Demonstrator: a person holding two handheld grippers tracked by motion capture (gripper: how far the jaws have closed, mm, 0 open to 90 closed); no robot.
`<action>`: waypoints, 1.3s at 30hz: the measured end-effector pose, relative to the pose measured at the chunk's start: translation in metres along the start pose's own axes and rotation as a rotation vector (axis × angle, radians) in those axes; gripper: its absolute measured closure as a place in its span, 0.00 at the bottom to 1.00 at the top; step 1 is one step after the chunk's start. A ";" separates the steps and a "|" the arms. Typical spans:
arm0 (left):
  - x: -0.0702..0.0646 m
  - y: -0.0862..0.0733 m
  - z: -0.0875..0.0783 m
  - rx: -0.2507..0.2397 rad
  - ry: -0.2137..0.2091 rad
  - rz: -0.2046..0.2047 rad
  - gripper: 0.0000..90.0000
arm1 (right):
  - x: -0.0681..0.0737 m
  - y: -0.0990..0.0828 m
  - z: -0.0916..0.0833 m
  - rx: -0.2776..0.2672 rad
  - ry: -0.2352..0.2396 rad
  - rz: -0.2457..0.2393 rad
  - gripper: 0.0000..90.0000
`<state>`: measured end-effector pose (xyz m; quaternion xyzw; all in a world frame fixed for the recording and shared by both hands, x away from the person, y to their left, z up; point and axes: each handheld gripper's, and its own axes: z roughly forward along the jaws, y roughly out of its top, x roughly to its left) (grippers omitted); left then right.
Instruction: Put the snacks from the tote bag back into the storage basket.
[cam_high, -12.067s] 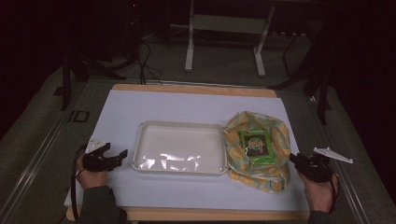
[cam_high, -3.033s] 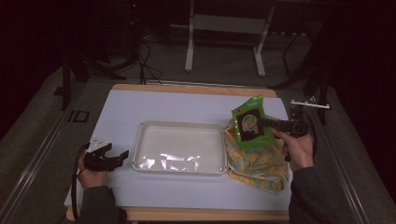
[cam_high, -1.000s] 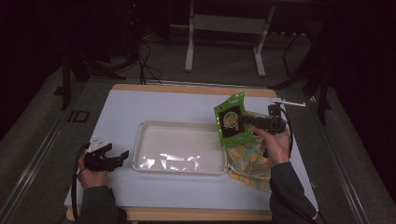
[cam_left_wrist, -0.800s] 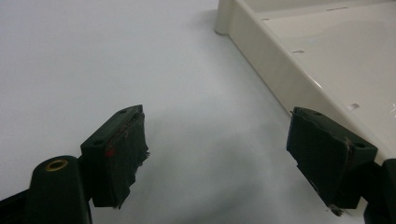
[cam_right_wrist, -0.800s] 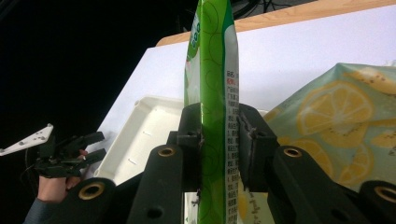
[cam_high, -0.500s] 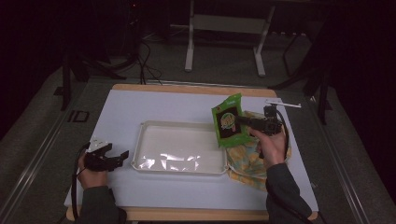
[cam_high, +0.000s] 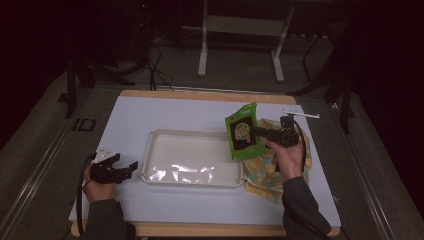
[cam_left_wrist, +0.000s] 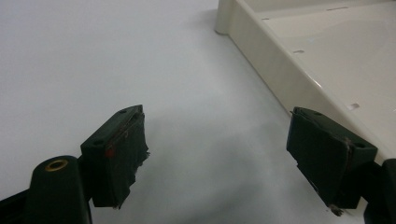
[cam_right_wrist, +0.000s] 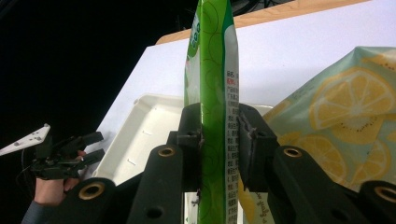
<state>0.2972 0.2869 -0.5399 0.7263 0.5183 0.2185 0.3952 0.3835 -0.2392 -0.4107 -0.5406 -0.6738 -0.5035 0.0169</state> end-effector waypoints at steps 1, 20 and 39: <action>0.000 0.000 0.000 0.000 0.000 0.000 0.23 | -0.001 -0.001 0.000 0.001 0.000 0.000 0.81; 0.000 0.000 0.000 0.000 -0.002 0.000 0.23 | -0.001 -0.011 0.010 0.008 -0.013 0.003 0.81; 0.000 0.000 0.000 0.001 -0.002 0.000 0.23 | 0.000 -0.019 0.021 0.027 -0.018 0.000 0.81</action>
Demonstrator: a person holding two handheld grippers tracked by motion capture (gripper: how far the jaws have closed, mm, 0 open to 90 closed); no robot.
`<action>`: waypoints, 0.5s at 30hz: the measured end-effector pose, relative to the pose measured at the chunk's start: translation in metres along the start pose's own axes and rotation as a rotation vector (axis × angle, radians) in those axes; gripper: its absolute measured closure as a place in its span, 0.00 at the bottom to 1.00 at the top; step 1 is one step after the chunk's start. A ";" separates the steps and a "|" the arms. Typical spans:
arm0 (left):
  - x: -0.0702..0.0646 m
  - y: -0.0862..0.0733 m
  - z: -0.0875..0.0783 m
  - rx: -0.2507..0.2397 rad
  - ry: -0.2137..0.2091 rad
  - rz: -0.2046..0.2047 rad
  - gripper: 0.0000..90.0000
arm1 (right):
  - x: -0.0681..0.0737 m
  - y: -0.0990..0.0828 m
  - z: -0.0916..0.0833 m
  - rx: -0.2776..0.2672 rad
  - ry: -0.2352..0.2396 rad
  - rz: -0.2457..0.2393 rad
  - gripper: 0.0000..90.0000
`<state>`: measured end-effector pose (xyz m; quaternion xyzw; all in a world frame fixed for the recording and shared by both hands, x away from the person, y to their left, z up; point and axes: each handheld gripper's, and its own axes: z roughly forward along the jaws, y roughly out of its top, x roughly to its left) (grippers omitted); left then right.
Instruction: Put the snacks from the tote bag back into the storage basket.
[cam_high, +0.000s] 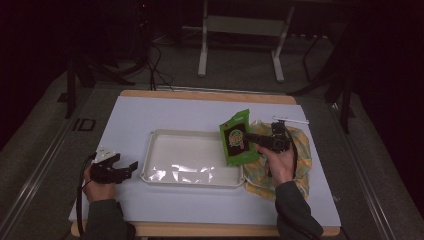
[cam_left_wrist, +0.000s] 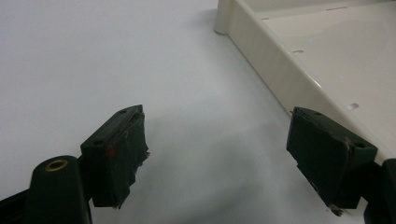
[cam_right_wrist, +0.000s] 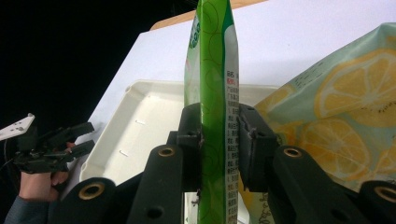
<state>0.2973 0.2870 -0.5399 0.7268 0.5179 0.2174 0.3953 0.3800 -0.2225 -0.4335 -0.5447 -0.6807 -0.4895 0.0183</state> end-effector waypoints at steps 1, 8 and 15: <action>0.000 0.000 0.000 0.000 0.000 0.000 0.23 | 0.000 0.000 0.000 0.001 -0.001 0.001 0.81; 0.000 0.000 0.000 0.000 -0.001 0.000 0.23 | 0.001 -0.003 0.004 0.008 -0.012 -0.005 0.81; 0.000 0.000 0.000 0.001 0.000 0.001 0.23 | 0.007 -0.006 0.007 0.018 -0.015 -0.020 0.81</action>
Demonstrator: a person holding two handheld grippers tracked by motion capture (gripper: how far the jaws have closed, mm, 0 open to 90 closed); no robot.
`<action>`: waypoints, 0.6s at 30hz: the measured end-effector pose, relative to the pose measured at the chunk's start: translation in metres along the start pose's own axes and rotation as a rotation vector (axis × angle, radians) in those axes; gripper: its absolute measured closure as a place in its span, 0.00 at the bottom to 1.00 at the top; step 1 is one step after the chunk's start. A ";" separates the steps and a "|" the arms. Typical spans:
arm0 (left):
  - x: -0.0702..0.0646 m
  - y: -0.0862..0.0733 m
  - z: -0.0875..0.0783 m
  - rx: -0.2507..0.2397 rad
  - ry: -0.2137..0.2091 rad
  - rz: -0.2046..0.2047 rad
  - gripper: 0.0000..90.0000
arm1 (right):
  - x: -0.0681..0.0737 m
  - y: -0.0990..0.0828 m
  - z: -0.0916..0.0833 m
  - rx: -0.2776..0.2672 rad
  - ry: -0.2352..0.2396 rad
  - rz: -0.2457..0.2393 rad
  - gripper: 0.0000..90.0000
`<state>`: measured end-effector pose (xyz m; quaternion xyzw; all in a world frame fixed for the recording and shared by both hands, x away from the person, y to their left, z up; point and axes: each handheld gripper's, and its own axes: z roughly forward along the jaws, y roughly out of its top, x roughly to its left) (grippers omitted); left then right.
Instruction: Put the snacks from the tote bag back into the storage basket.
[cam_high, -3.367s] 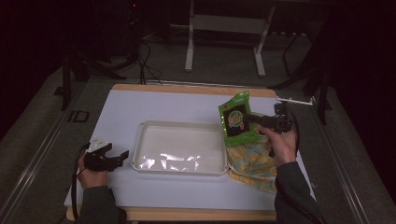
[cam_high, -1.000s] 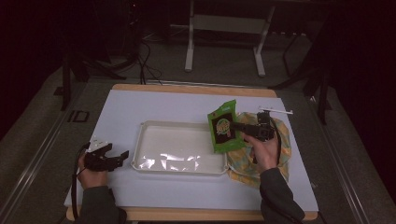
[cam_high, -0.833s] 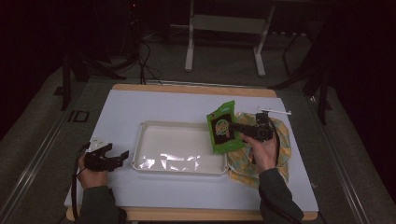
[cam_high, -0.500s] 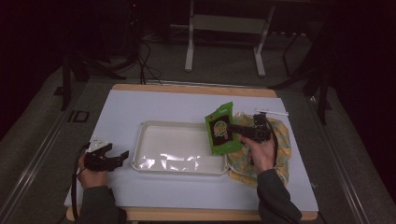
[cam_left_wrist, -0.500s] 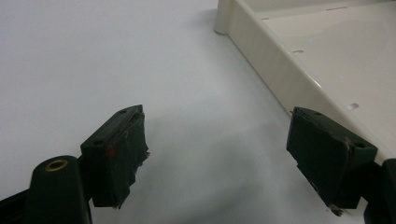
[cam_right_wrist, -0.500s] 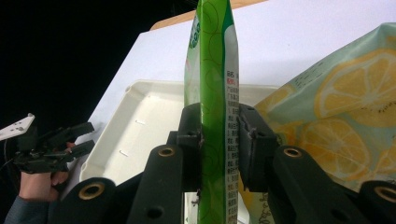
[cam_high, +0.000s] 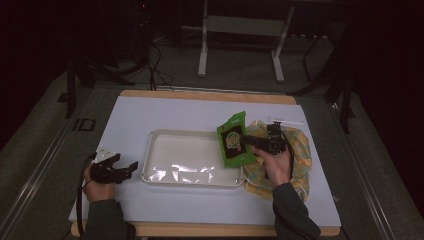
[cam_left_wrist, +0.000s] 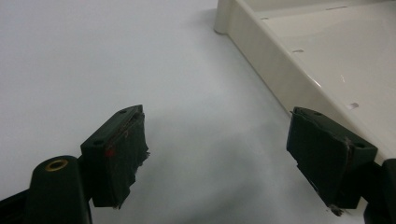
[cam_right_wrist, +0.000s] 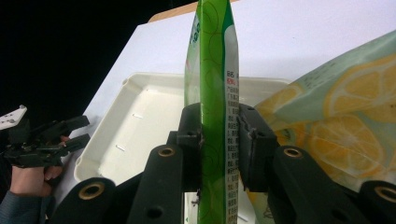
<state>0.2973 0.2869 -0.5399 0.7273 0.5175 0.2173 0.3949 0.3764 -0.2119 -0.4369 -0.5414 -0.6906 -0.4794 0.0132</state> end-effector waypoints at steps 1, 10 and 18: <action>0.000 0.000 0.000 0.000 -0.001 0.000 0.23 | 0.001 0.000 0.001 -0.003 0.001 -0.005 0.81; 0.000 0.000 0.000 0.000 -0.002 -0.001 0.23 | 0.007 -0.001 0.007 0.007 0.010 -0.014 0.81; 0.000 0.000 0.000 0.002 -0.002 -0.001 0.23 | 0.008 -0.004 0.011 0.013 0.007 -0.008 0.81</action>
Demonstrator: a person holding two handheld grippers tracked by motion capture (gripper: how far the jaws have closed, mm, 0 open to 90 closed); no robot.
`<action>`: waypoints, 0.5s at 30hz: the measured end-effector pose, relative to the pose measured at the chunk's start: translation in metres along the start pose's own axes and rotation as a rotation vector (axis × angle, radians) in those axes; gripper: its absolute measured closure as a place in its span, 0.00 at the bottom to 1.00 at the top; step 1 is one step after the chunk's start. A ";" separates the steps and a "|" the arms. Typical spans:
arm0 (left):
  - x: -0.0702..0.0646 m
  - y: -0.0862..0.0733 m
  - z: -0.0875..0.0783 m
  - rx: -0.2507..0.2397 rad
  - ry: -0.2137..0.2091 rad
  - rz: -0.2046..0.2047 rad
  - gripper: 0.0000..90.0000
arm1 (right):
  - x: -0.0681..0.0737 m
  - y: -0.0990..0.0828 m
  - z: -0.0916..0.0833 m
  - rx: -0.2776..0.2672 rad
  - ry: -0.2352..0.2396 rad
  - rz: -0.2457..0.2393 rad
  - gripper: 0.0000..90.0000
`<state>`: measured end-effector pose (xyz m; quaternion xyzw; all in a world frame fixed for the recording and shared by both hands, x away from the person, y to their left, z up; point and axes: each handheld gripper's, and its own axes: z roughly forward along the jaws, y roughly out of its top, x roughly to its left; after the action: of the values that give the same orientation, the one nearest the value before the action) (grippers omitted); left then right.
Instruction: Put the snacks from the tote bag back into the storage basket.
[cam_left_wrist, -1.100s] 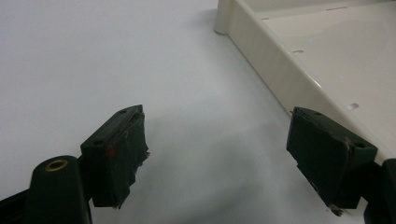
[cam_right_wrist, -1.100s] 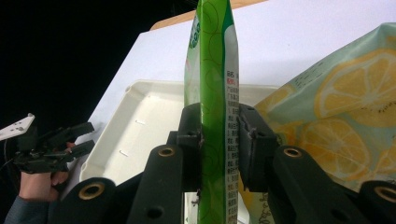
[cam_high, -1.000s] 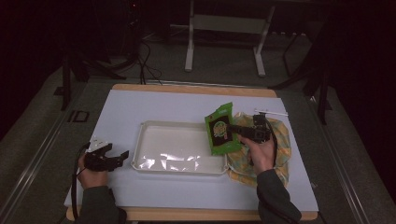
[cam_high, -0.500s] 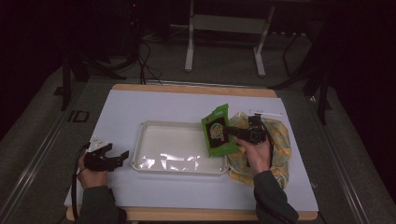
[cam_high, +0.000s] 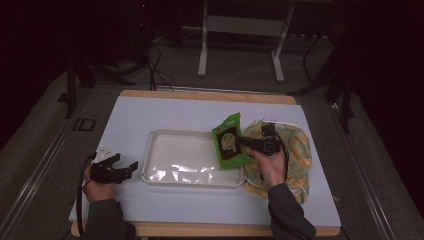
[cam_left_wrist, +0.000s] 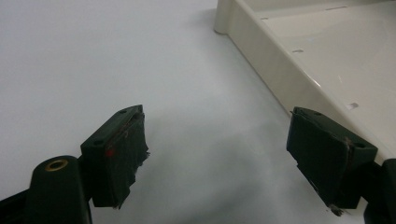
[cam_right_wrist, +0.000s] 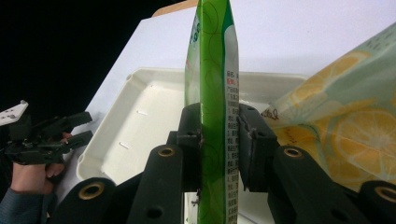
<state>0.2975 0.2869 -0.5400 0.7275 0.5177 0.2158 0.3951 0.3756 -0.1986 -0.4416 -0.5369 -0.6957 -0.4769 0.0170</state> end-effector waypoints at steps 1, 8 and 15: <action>0.000 0.000 0.000 0.001 0.001 0.001 0.23 | 0.000 0.000 0.000 0.001 -0.001 0.001 0.81; 0.000 0.000 0.000 0.002 0.002 0.002 0.23 | -0.003 -0.006 0.005 0.013 -0.006 0.010 0.81; 0.000 0.000 0.000 0.002 0.001 0.002 0.23 | -0.003 -0.013 0.010 0.024 -0.012 0.009 0.81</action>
<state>0.2976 0.2868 -0.5400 0.7281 0.5176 0.2161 0.3939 0.3725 -0.1934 -0.4571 -0.5426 -0.6990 -0.4653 0.0212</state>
